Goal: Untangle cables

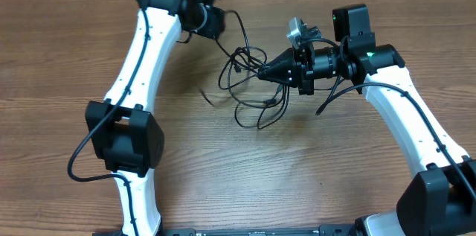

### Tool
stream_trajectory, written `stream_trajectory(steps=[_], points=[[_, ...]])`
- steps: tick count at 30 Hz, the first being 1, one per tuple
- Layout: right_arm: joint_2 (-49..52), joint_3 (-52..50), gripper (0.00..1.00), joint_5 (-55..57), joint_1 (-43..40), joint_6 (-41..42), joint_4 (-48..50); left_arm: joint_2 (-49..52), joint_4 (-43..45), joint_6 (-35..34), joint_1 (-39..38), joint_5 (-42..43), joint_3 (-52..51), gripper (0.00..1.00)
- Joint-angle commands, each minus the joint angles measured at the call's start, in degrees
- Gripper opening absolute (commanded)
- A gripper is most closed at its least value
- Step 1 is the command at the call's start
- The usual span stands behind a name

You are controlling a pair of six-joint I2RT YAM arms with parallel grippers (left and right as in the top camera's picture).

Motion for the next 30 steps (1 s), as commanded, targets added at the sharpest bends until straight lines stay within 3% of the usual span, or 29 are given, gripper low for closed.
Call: stream_trajectory(steps=[1, 4, 11, 18, 23, 30], points=[[-0.66, 0.42, 0.04, -2.25, 0.11, -0.11, -0.09, -0.07, -1.09, -25.11, 5.07, -5.27, 0.83, 0.32], [-0.66, 0.42, 0.04, -2.25, 0.11, -0.11, -0.09, -0.07, -3.19, -36.52, 7.74, -5.25, 0.83, 0.28], [-0.66, 0.42, 0.04, -2.25, 0.11, -0.11, -0.07, -0.07, -12.94, -60.39, 11.80, -5.25, 0.83, 0.34], [-0.66, 0.42, 0.04, -2.25, 0.11, -0.09, -0.09, -0.07, -19.06, -75.56, 13.03, -3.74, 0.83, 0.43], [-0.66, 0.42, 0.04, -2.25, 0.11, -0.11, -0.07, -0.07, -24.15, -90.99, 13.00, -3.45, 0.83, 0.41], [-0.66, 0.42, 0.04, -2.25, 0.11, -0.11, -0.07, -0.07, -29.53, -105.46, 13.00, 2.84, 0.83, 0.49]])
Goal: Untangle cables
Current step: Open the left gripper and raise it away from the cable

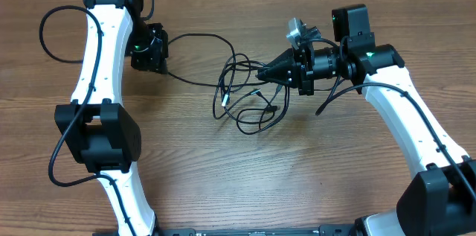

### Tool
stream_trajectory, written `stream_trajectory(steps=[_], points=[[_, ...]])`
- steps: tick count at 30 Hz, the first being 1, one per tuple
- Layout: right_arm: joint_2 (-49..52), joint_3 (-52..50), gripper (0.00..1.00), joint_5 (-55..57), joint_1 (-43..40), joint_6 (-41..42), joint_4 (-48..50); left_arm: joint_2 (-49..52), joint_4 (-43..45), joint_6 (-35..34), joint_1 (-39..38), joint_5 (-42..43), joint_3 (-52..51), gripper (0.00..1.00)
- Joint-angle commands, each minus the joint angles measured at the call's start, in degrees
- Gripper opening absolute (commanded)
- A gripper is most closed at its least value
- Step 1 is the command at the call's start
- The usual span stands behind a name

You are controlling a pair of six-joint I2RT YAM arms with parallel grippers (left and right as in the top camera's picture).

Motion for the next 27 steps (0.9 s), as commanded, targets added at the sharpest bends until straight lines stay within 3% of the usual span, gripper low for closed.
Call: stream_trajectory(steps=[1, 8, 9, 10, 11, 13, 17, 20, 21, 22, 24, 26, 27], points=[[-0.66, 0.42, 0.04, -2.08, 0.09, -0.13, 0.28, -0.07, -2.34, -11.47, 0.66, 4.90, 0.83, 0.49], [-0.66, 0.42, 0.04, -2.08, 0.09, -0.13, 0.26, -0.07, -6.51, -16.61, 0.66, 10.12, 0.83, 0.49], [-0.66, 0.42, 0.04, -2.08, 0.09, -0.13, 0.26, -0.07, -6.51, -16.61, 0.66, 10.12, 0.83, 0.62], [-0.66, 0.42, 0.04, -2.08, 0.09, -0.13, 0.28, -0.07, -6.51, -16.55, 0.63, 10.10, 0.83, 0.92], [-0.66, 0.42, 0.04, -2.08, 0.09, -0.13, 0.28, -0.07, -6.51, -16.13, 0.61, 9.90, 0.83, 0.97], [-0.66, 0.42, 0.04, -2.08, 0.09, -0.15, 0.31, -0.07, -6.49, -14.64, 0.59, 9.01, 0.83, 0.93], [-0.66, 0.42, 0.04, -2.08, 0.09, -0.13, 0.31, -0.07, -6.49, -6.91, 0.50, 3.30, 0.83, 1.00], [-0.66, 0.42, 0.04, -2.08, 0.09, -0.13, 0.31, -0.07, -6.51, -0.92, 0.50, 0.13, 0.83, 1.00], [-0.66, 0.42, 0.04, -2.08, 0.09, -0.13, 0.31, -0.07, -6.56, 1.25, 0.50, -0.31, 0.83, 1.00], [-0.66, 0.42, 0.04, -2.08, 0.09, -0.13, 0.31, -0.07, -6.47, 7.72, 0.50, -0.42, 0.83, 1.00], [-0.66, 0.42, 0.04, -2.08, 0.09, -0.13, 0.31, -0.07, -4.83, 17.94, 0.48, -0.31, 0.83, 0.92], [-0.66, 0.42, 0.04, -2.08, 0.09, -0.13, 0.31, -0.07, -1.07, 31.15, 0.37, 0.17, 0.83, 0.92], [-0.66, 0.42, 0.04, -2.08, 0.09, -0.15, 0.33, -0.07, 1.22, 43.93, 0.09, 0.68, 0.83, 0.99]])
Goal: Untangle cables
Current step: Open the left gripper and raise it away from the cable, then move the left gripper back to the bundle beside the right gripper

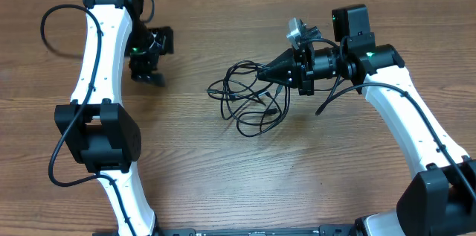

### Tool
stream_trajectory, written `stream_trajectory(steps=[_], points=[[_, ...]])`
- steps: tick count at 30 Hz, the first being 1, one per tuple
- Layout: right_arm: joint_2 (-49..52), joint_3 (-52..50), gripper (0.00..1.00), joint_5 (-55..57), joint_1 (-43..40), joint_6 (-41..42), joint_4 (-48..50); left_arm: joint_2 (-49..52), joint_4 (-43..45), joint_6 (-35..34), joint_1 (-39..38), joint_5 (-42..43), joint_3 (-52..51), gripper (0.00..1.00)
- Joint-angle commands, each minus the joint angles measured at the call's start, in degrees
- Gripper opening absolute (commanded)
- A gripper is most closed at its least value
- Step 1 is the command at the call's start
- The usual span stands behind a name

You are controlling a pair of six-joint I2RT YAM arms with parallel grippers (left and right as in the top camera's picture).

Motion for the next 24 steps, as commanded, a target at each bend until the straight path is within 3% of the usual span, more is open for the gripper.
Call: stream_trajectory(steps=[1, 3, 5, 9, 15, 19, 22, 24], points=[[-0.66, 0.42, 0.04, -1.79, 0.11, -0.15, 0.39, -0.07, 2.75, 31.23, -0.11, -0.55, 0.81, 1.00], [-0.66, 0.42, 0.04, -1.79, 0.11, -0.15, 0.55, -0.07, 2.89, 43.21, -0.63, -0.61, 0.81, 1.00], [-0.66, 0.42, 0.04, -1.81, 0.11, -0.13, 0.76, -0.07, 2.49, 49.79, -1.20, -1.86, 0.79, 1.00], [-0.66, 0.42, 0.04, -1.81, 0.11, -0.11, 0.74, -0.04, -0.55, 51.74, -2.14, -2.03, 0.79, 1.00], [-0.66, 0.42, 0.04, -1.81, 0.11, -0.11, 0.74, -0.04, -1.53, 68.46, -6.71, -5.70, 0.79, 1.00], [-0.66, 0.42, 0.04, -1.81, 0.11, -0.11, 0.72, -0.04, -2.29, 70.62, -8.59, -9.40, 0.79, 1.00], [-0.66, 0.42, 0.04, -1.81, 0.11, -0.11, 0.70, -0.04, -3.69, 76.81, -10.01, -8.92, 0.79, 0.98], [-0.66, 0.42, 0.04, -1.81, 0.11, -0.11, 0.72, -0.04, -4.74, 80.15, -10.45, -8.92, 0.79, 0.91]])
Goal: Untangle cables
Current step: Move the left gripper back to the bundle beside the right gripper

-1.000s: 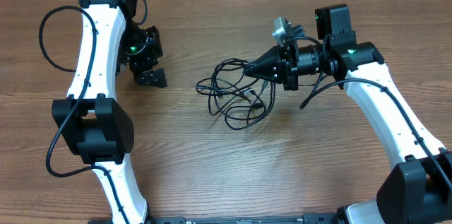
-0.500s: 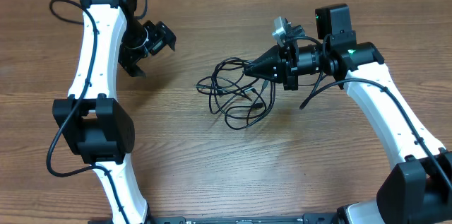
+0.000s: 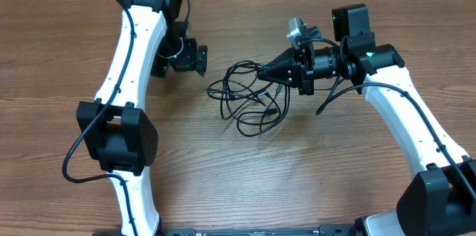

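Note:
A tangle of thin black cables (image 3: 245,102) lies on the wooden table at mid-frame, its loops spreading left and down. My right gripper (image 3: 259,74) points left into the tangle's upper right side and is shut on a cable strand there. My left gripper (image 3: 204,59) hangs just left of the tangle, facing it, with its fingers apart and nothing between them. A small gap separates it from the leftmost loop (image 3: 216,87).
The wooden table (image 3: 297,176) carries only the cables. The left arm's white links (image 3: 126,65) run down the left side and the right arm's links (image 3: 405,117) down the right. Both arms' own black supply cables hang beside them.
My left gripper has moved right, from well left of the tangle to just beside its left edge, still open. The right gripper and the tangle have not moved.
My left gripper first held a strand up at the back while the right one gripped the tangle. Then the left one was far to the left with that strand stretched out. After that it stood open, the strand back in the tangle. Now it is beside the tangle.

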### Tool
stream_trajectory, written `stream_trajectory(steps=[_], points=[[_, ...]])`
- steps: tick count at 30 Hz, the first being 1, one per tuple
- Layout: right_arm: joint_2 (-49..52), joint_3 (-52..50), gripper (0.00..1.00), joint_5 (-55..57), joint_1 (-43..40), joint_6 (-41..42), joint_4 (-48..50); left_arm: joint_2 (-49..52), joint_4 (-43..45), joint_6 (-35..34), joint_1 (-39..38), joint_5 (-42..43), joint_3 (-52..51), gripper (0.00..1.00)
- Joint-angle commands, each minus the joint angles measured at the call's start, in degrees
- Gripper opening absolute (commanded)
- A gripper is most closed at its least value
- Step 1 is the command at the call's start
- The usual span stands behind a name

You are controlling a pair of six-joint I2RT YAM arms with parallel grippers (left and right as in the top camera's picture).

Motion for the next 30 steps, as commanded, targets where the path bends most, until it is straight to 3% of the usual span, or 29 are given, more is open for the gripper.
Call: stream_trajectory(steps=[1, 5, 8, 15, 19, 21, 23, 30], points=[[-0.66, 0.42, 0.04, -1.79, 0.11, -0.09, 0.22, -0.04, -1.77, 10.54, -0.87, -1.64, 0.79, 0.89], [-0.66, 0.42, 0.04, -1.79, 0.11, -0.11, 0.24, -0.04, -3.54, 14.05, -0.87, -0.17, 0.79, 0.89], [-0.66, 0.42, 0.04, -1.79, 0.11, -0.11, 0.24, -0.04, -4.94, 20.39, -0.87, 6.10, 0.79, 0.86], [-0.66, 0.42, 0.04, -1.81, 0.11, -0.09, 0.22, -0.04, -3.89, 25.05, -2.01, 16.31, 0.79, 0.86], [-0.66, 0.42, 0.04, -1.81, 0.11, -0.09, 0.22, -0.04, -2.23, 25.22, -4.85, 22.69, 0.79, 0.87], [-0.66, 0.42, 0.04, -1.81, 0.11, -0.09, 0.20, -0.04, -2.01, 25.09, -6.05, 26.34, 0.79, 0.99], [-0.66, 0.42, 0.04, -1.81, 0.11, -0.09, 0.20, -0.04, -1.79, 25.00, -7.37, 29.66, 0.79, 1.00], [-0.66, 0.42, 0.04, -1.81, 0.11, -0.07, -0.46, -0.04, 1.38, 22.73, -9.68, 29.49, 0.79, 1.00]])
